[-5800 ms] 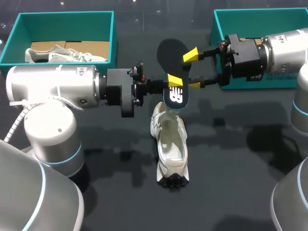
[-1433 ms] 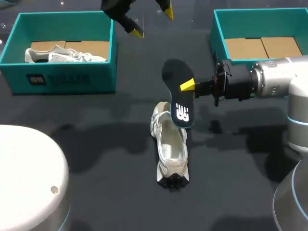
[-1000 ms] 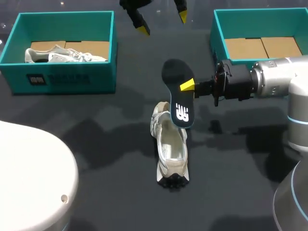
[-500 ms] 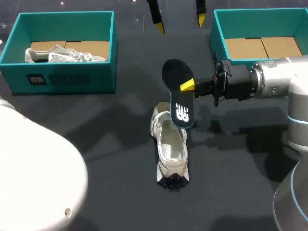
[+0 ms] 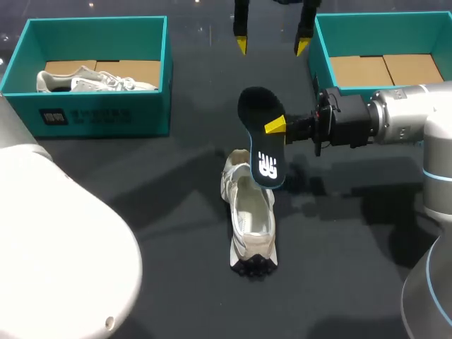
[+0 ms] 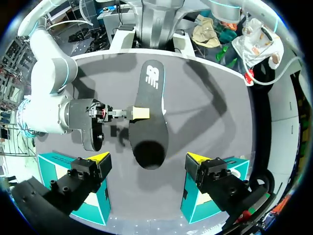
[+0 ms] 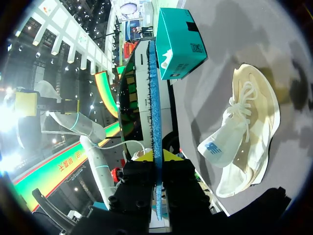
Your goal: Take the shoe out of the shoebox, open the shoe tongue, remove and reinsert the insole, then place the shoe into the shoebox
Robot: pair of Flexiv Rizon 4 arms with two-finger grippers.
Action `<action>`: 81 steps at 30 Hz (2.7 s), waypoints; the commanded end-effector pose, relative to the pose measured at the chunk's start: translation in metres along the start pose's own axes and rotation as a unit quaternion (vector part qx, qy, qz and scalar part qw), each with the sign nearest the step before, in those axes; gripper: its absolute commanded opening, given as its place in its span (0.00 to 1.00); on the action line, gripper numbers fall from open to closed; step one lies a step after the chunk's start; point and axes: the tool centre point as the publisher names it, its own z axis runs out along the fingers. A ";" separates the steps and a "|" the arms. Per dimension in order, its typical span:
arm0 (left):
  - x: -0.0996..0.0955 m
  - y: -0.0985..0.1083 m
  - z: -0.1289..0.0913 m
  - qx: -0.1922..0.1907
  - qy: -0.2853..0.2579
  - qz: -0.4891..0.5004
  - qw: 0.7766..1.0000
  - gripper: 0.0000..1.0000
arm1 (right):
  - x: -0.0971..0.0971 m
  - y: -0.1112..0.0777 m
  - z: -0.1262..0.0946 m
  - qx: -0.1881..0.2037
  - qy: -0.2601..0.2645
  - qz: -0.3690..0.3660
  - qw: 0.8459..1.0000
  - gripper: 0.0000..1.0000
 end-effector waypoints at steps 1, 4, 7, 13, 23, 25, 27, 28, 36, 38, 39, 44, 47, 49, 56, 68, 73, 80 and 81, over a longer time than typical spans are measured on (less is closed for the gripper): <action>-0.002 -0.005 0.001 -0.005 0.007 0.000 1.000 1.00 | 0.000 -0.001 0.001 -0.001 -0.001 0.000 1.000 0.00; -0.003 -0.007 0.004 -0.004 0.005 -0.003 1.000 1.00 | 0.000 -0.001 0.001 -0.001 -0.001 0.000 1.000 0.00; -0.002 -0.010 0.007 0.000 -0.002 -0.006 1.000 1.00 | 0.000 -0.001 0.001 -0.001 -0.001 0.000 1.000 0.00; 0.008 -0.018 0.012 0.006 -0.049 -0.015 0.999 1.00 | 0.000 -0.001 0.001 -0.001 -0.001 0.000 1.000 0.00; 0.039 -0.030 0.022 0.058 -0.198 -0.035 0.978 1.00 | 0.000 -0.001 0.001 -0.001 -0.001 0.000 1.000 0.00; 0.044 -0.031 0.023 0.071 -0.224 -0.042 0.971 1.00 | 0.000 -0.001 0.001 -0.001 -0.001 0.000 1.000 0.00; 0.050 -0.031 0.024 0.093 -0.255 -0.043 0.961 1.00 | 0.000 -0.001 0.001 -0.001 -0.001 0.000 1.000 0.00; 0.052 -0.031 0.025 0.098 -0.266 -0.045 0.958 1.00 | 0.000 -0.001 0.001 -0.001 -0.001 0.000 1.000 0.00; 0.066 -0.038 0.035 0.137 -0.340 -0.059 0.929 1.00 | 0.000 -0.001 0.001 -0.001 -0.001 0.000 1.000 0.00; 0.066 -0.038 0.035 0.137 -0.340 -0.059 0.929 1.00 | 0.000 -0.001 0.001 -0.001 -0.001 0.000 1.000 0.00; 0.066 -0.038 0.035 0.137 -0.340 -0.059 0.929 1.00 | 0.000 -0.001 0.001 -0.001 -0.001 0.000 1.000 0.00; 0.066 -0.038 0.035 0.137 -0.340 -0.059 0.929 1.00 | 0.000 -0.001 0.001 -0.001 -0.001 0.000 1.000 0.00; 0.066 -0.038 0.035 0.137 -0.340 -0.059 0.929 1.00 | 0.000 -0.001 0.001 -0.001 -0.001 0.000 1.000 0.00; 0.066 -0.038 0.035 0.137 -0.340 -0.059 0.929 1.00 | 0.000 -0.001 0.001 -0.001 -0.001 0.000 1.000 0.00; 0.083 -0.046 0.059 0.152 -0.412 -0.059 0.897 1.00 | 0.000 -0.001 0.001 -0.001 -0.001 0.000 1.000 0.00; 0.092 -0.049 0.087 0.135 -0.502 -0.040 0.853 1.00 | 0.000 -0.001 0.001 -0.001 -0.001 0.000 1.000 0.00; 0.092 -0.049 0.087 0.135 -0.502 -0.040 0.853 1.00 | 0.000 -0.001 0.001 -0.001 -0.001 0.000 1.000 0.00; 0.099 -0.039 0.102 0.160 -0.540 -0.051 0.825 1.00 | 0.000 -0.001 0.001 -0.001 -0.001 0.000 1.000 0.00; 0.101 -0.037 0.106 0.162 -0.549 -0.053 0.818 1.00 | 0.000 -0.001 0.001 -0.001 -0.001 0.000 1.000 0.00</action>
